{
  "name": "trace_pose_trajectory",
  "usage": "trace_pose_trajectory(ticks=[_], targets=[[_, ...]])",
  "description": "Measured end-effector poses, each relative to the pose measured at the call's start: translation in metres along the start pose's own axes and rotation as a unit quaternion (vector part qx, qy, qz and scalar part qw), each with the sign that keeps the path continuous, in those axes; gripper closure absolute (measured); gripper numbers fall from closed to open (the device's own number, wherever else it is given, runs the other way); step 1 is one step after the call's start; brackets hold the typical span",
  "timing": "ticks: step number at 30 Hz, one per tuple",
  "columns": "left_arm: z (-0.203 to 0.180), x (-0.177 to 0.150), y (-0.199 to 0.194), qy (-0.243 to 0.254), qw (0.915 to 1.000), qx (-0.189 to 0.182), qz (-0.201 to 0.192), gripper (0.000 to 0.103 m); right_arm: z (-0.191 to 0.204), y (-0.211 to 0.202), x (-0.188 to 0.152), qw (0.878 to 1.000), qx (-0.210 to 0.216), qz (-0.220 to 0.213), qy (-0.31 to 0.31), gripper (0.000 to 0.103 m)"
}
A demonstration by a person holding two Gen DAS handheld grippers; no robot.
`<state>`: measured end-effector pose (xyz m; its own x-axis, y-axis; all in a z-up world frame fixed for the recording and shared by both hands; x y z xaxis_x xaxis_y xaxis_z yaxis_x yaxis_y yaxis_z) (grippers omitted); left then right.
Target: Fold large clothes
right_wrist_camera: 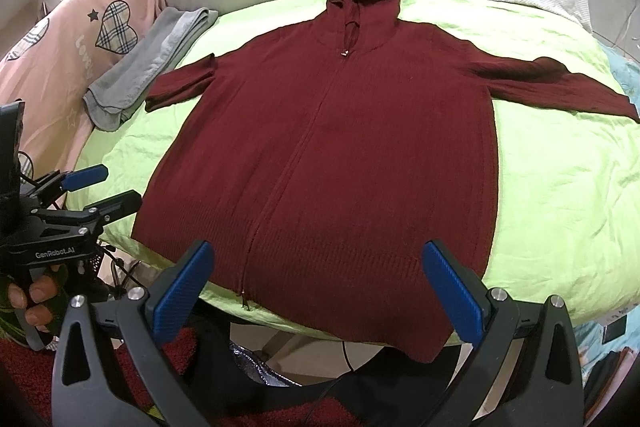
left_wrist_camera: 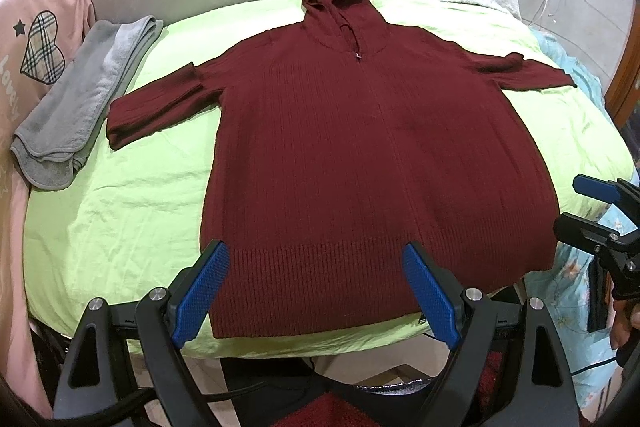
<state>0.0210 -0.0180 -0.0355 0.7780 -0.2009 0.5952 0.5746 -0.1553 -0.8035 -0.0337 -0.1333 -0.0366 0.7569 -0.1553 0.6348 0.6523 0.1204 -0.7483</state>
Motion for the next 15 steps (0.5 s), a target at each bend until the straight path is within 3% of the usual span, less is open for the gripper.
trace_pose_trajectory(ticks=[15], targets=[[0.0009,-0.0009,0.0053,0.002,0.9999,0.006,0.011,0.014,0.0030,0.0025,0.0004,1.000,-0.006,-0.006,-0.007,0.000]])
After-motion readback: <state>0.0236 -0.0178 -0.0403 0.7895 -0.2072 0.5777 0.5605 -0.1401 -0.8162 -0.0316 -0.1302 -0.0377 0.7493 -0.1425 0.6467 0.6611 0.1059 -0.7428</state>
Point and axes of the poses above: each gripper's, at about its wrist camera, not at the fingertips, and y roughly the way its jaws point, z to its left, x to its top, the point moved 6 cm from there along y, roughly the way its jaws point, and after that the axes turned 2 degrees about -z, right-handed, at the moved point
